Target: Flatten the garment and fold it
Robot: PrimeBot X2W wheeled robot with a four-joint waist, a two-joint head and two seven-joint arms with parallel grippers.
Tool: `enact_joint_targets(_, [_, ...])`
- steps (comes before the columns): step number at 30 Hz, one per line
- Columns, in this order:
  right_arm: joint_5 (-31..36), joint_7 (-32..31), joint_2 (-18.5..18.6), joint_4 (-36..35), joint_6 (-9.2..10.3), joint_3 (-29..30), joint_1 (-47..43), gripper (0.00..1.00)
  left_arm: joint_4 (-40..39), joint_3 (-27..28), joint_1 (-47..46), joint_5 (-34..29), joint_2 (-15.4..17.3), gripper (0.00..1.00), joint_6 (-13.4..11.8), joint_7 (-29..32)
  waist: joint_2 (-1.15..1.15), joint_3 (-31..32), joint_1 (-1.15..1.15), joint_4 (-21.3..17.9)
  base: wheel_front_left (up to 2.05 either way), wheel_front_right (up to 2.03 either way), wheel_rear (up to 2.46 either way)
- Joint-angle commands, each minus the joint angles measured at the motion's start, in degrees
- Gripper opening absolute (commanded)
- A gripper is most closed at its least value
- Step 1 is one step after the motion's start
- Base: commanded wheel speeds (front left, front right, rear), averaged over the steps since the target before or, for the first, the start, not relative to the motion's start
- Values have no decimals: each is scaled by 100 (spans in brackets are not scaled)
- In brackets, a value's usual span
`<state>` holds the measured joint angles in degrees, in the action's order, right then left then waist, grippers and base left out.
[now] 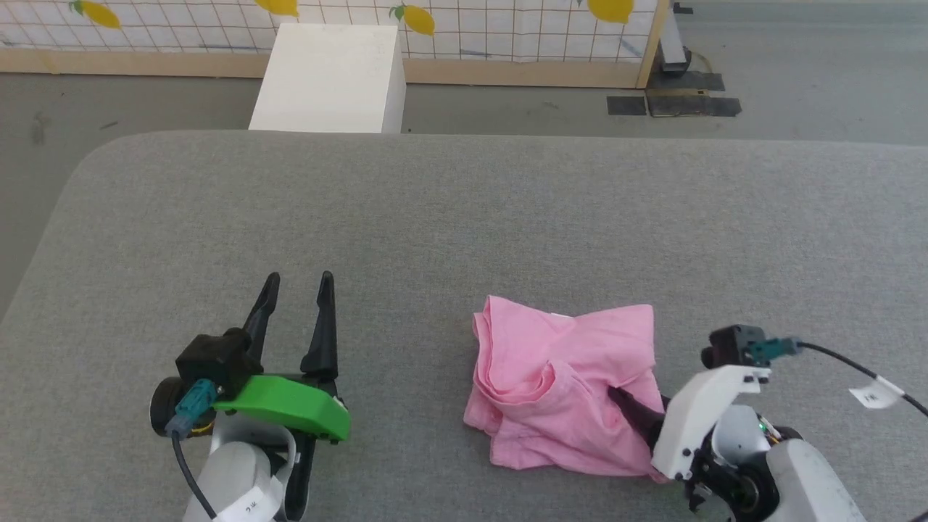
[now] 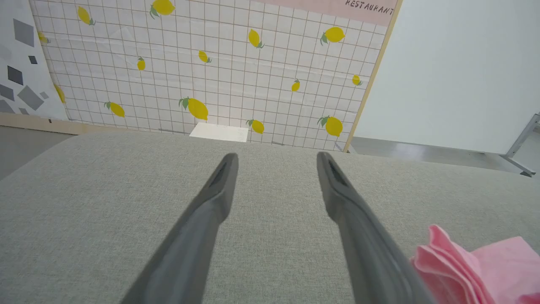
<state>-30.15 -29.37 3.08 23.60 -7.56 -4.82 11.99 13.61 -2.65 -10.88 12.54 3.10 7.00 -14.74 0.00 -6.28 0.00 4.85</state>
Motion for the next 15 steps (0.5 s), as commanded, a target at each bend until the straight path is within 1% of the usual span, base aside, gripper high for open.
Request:
enact_joint_targets(1, [10, -112, -20, 49, 8, -75, 19, 27, -3, -10, -16, 23, -22, 100, 7, -26, 0, 5, 0, 28, 0, 0, 0])
enact_joint_targets(2, [81, -157, -20, -43, 8, -131, 58, 0, -1, -14, -11, 31, -22, 100, 1, -26, 0, 10, 0, 41, 0, 0, 0])
enact_joint_targets(3, [179, -162, -20, -131, 8, -164, 79, 0, -1, -12, -7, 36, -22, 100, -4, -26, 0, 15, 0, 46, 0, 0, 0])
enact_joint_targets(5, [595, -77, -20, -398, 8, -212, 137, 0, -5, 6, 3, 42, -22, 100, -15, -26, 0, 26, 0, 42, 0, 0, 0])
enact_joint_targets(9, [1683, 4, 14, -1024, 8, -480, 224, 0, -38, 70, 39, 42, -22, 100, -43, -26, 0, 50, 0, -43, 0, 0, 0])
enact_joint_targets(12, [2467, 31, 280, -1528, 8, -923, 313, 0, -83, 122, 58, 38, -22, 100, -57, -26, 0, 53, 0, -185, 0, 0, 0])
enact_joint_targets(15, [2739, 53, 486, -1802, 8, -1150, 376, 0, -134, 151, 76, 40, -22, 100, -68, -26, 0, 31, 0, -367, 0, 0, 0])
